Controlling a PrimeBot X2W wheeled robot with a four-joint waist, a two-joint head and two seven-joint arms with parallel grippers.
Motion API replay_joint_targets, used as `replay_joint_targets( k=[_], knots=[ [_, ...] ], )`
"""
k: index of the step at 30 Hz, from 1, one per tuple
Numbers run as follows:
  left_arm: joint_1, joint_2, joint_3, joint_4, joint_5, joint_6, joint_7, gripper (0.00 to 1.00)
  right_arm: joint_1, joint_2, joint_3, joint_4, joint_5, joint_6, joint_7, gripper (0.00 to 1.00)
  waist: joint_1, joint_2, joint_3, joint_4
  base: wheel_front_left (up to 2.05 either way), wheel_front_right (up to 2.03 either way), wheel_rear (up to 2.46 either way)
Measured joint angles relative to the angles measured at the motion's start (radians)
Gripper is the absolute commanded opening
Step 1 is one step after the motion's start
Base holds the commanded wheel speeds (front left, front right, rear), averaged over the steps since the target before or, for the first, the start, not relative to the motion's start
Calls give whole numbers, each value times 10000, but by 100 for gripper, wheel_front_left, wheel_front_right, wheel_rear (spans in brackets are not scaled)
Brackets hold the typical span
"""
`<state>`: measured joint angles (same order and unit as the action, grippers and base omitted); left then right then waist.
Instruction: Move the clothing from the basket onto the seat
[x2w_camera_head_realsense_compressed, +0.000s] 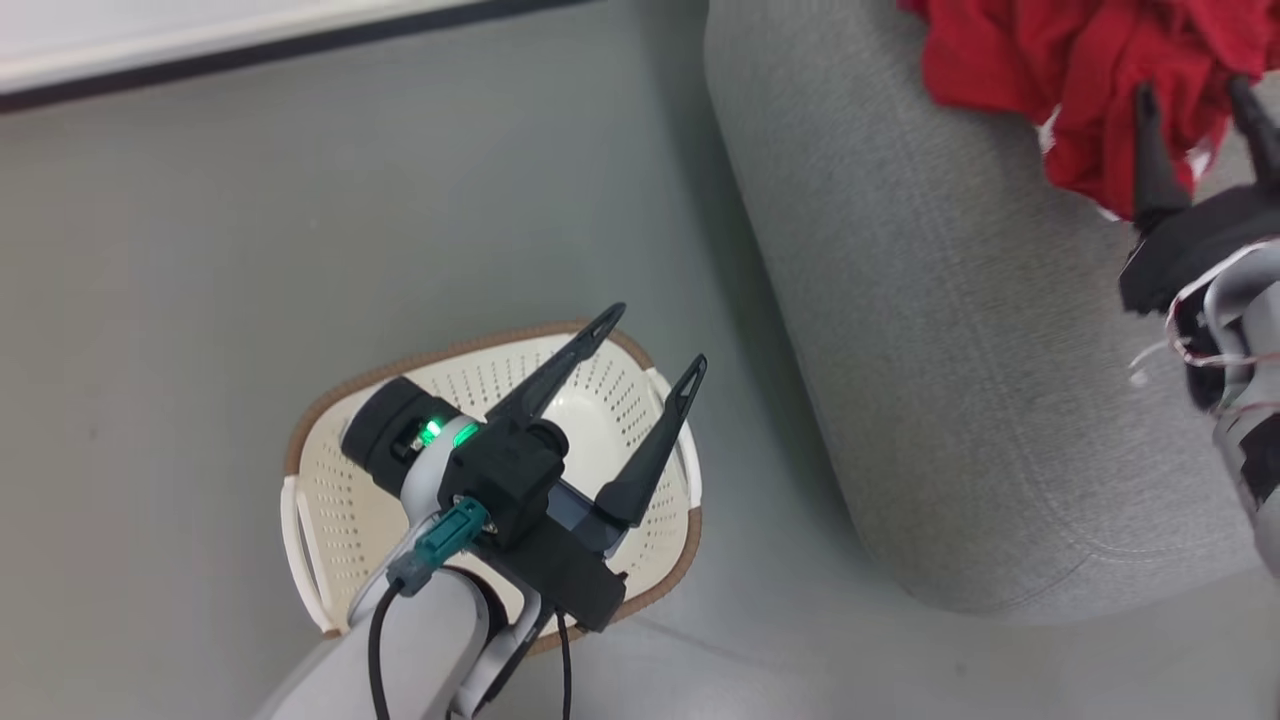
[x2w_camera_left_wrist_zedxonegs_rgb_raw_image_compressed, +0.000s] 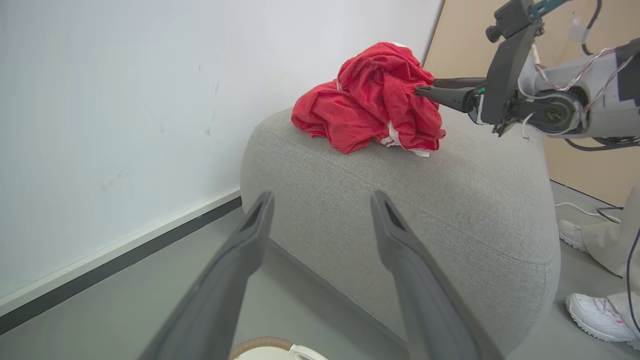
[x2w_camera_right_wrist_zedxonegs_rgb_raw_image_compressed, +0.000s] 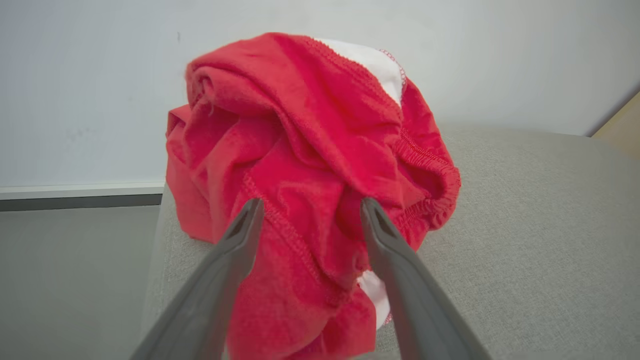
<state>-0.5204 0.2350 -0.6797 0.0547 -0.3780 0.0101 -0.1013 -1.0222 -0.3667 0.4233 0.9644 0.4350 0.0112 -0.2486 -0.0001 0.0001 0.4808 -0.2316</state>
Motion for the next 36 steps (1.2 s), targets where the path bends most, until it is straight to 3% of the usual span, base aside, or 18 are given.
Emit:
replay_joint_targets(
  k=[10, 19, 26, 36],
  knots=[
    [648, -393, 33, 677, -523, 27, -520, 100, 1283, 295, 77, -1011, -81, 148, -10, 100, -1, -1, -1335, -148, 0, 0, 0],
    [1397, -470, 447, 1275, -968, 257, -955, 100, 2742, 407, -15, -2190, -102, 153, -10, 100, -2, -4, -2473, 144, 0, 0, 0],
    [2202, -311, 1049, 1645, -1296, 539, -1133, 100, 4152, 617, -63, -3106, -105, 48, -10, 100, -2, -3, -3319, 629, 0, 0, 0],
    [4056, 359, 2132, 1735, -1710, 920, -1310, 100, 6342, 1158, 98, -4439, -117, -378, -10, 100, -2, -4, -4618, 1268, 0, 0, 0]
  ],
)
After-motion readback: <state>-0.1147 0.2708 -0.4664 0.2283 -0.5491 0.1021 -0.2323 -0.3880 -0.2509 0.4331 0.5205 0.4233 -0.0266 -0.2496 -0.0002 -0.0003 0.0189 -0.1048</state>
